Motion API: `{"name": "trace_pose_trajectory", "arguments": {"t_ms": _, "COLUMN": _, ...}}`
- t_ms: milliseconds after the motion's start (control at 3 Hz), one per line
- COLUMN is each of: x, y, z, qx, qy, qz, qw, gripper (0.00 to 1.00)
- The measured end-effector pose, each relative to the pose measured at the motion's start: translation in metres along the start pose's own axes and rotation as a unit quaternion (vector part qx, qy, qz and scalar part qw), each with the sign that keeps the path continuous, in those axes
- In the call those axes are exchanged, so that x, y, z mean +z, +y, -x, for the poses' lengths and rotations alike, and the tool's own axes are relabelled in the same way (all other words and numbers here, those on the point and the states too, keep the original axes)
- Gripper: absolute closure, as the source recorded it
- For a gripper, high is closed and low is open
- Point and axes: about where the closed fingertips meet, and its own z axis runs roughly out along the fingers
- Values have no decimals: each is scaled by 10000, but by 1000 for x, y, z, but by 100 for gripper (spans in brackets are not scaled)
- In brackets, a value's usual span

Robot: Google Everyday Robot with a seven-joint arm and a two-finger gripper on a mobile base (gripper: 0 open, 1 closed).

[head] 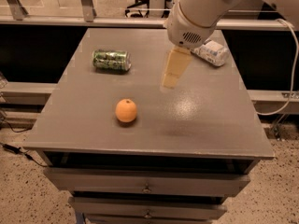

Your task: Pick green can

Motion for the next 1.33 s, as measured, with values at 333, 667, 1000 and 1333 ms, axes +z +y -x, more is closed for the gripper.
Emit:
{"name": "trace_pose_trajectory", "arguments": {"t_ms": 333, "x": -1, "y": 0, "z": 1, "qx": 0, "qy": -38, "qz": -9, "qw": 10000, "gripper": 0}}
{"name": "trace_pose_trajectory", "arguments": {"t_ms": 667, "x": 22, "y": -14, "z": 14, "qx": 97, "qy": -291, "qz": -39, "qw": 9995, "gripper": 0}}
{"name": "trace_pose_trajectory", "arguments": {"t_ms": 1000, "x": 73, "y": -45, "z": 48, "qx": 338, "qy": -789, "qz": -2, "qw": 9963, "gripper": 0}}
{"name": "trace_pose_trajectory", "arguments": {"t_ms": 1333, "x": 117, "y": -68, "z": 79, "qx": 602, "qy": -1187, "qz": 79, "qw": 9911, "gripper": 0}}
